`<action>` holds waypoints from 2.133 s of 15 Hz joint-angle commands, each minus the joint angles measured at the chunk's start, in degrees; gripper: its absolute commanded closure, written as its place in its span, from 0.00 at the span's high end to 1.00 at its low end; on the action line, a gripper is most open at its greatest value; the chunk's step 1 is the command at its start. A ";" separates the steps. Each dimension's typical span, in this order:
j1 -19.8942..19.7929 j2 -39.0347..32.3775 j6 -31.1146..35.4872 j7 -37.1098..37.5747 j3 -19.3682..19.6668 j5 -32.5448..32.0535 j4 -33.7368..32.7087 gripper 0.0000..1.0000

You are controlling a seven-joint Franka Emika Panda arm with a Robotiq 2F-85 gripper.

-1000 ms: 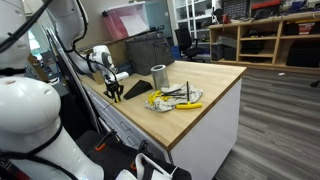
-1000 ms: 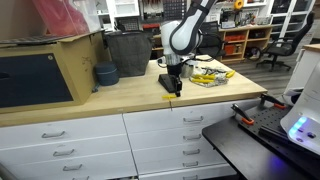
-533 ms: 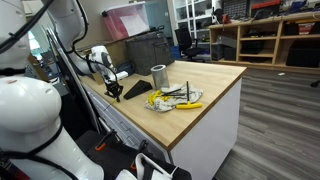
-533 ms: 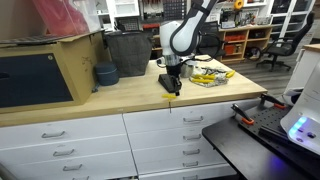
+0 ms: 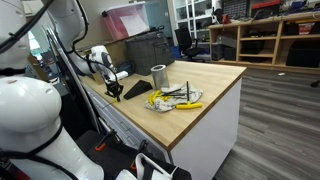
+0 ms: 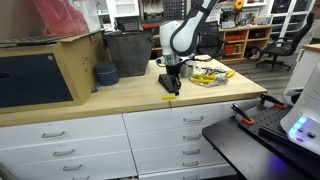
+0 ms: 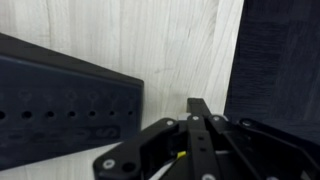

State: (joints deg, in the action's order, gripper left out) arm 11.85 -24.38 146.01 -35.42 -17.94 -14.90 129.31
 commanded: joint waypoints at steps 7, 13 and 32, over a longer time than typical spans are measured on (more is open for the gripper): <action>2.40 -0.13 5.23 10.39 4.90 -8.11 0.10 0.00; 1.30 1.91 5.56 9.55 4.52 -7.94 1.48 0.32; 1.62 3.30 1.14 3.02 2.05 -8.60 1.86 1.00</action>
State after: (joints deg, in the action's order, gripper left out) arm 12.07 -22.85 147.01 -33.50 -16.49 -21.68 130.17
